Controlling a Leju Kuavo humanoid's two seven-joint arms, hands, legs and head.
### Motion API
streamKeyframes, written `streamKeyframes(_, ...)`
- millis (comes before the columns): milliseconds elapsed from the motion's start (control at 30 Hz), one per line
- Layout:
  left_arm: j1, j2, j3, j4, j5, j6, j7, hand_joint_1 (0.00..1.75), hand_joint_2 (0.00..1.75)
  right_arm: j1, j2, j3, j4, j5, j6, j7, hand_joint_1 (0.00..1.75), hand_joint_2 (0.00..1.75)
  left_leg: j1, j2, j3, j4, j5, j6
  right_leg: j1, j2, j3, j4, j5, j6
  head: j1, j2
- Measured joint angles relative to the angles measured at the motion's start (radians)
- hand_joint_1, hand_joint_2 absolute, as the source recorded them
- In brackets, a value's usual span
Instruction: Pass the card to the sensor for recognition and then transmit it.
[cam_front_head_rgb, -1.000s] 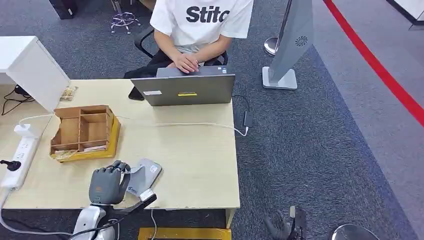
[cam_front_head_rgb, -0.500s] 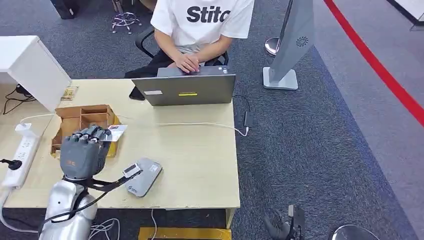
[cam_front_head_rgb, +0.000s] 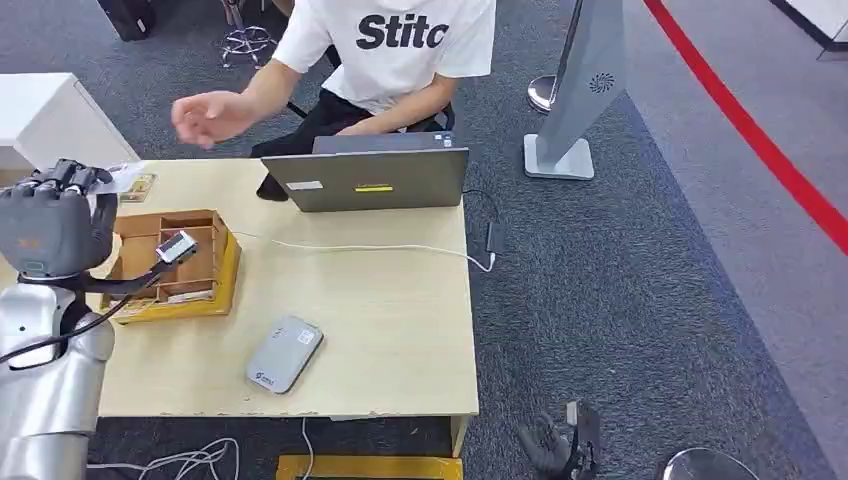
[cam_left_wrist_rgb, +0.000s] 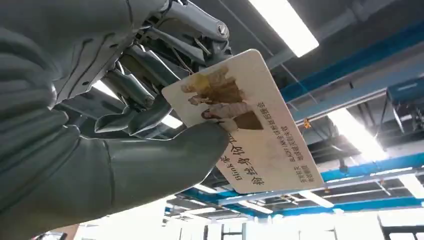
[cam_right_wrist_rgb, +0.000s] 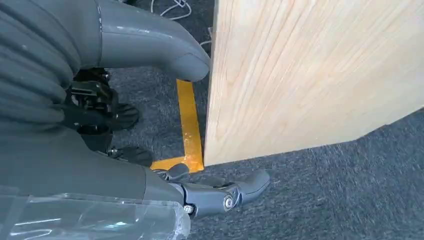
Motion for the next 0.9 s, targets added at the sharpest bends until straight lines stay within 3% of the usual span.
streamKeyframes(233, -0.046, 0.039, 0.0, 0.099, 0.003, 0.0, 0.0, 1.75, 1.75, -0.006, 0.004, 0.0, 0.0, 0.0, 0.0, 0.003, 0.0, 1.75, 0.0, 0.0, 0.0, 0.0, 0.0, 0.0, 0.0, 0.0, 0.0, 0.0, 0.0, 0.0, 0.0, 0.0)
streamKeyframes(600, -0.056, 0.047, 0.0, 0.139, -0.006, 0.0, 0.0, 1.75, 1.75, -0.007, 0.007, 0.0, 0.0, 0.0, 0.011, 0.003, 0.0, 1.75, 0.0, 0.004, 0.0, 0.0, 0.0, -0.001, 0.0, 0.005, -0.002, 0.0, 0.001, 0.0, 0.0, 0.0)
streamKeyframes(633, -0.056, 0.047, 0.0, 0.142, -0.007, 0.0, 0.0, 0.96, 1.75, -0.007, 0.007, 0.0, 0.0, 0.0, 0.013, 0.003, 0.0, 1.75, 0.0, 0.005, -0.001, 0.0, 0.0, -0.001, 0.0, 0.006, -0.002, 0.0, 0.001, 0.0, 0.0, 0.0)
streamKeyframes(667, -0.056, 0.047, 0.0, 0.144, -0.008, 0.0, -0.002, 0.0, 1.75, -0.007, 0.007, 0.0, 0.0, 0.0, 0.014, 0.003, 0.0, 1.75, 0.0, 0.006, -0.001, 0.0, -0.001, -0.001, 0.0, 0.007, -0.003, 0.0, 0.001, 0.0, 0.0, 0.0)
streamKeyframes(900, -0.045, 0.043, 0.0, 0.144, -0.005, 0.0, -0.032, 0.0, 1.75, -0.007, 0.007, 0.0, 0.0, -0.005, 0.015, 0.001, 0.0, 1.75, 0.0, 0.004, -0.002, 0.0, -0.002, -0.001, 0.0, 0.005, -0.004, 0.0, 0.0, 0.0, 0.0, 0.0)
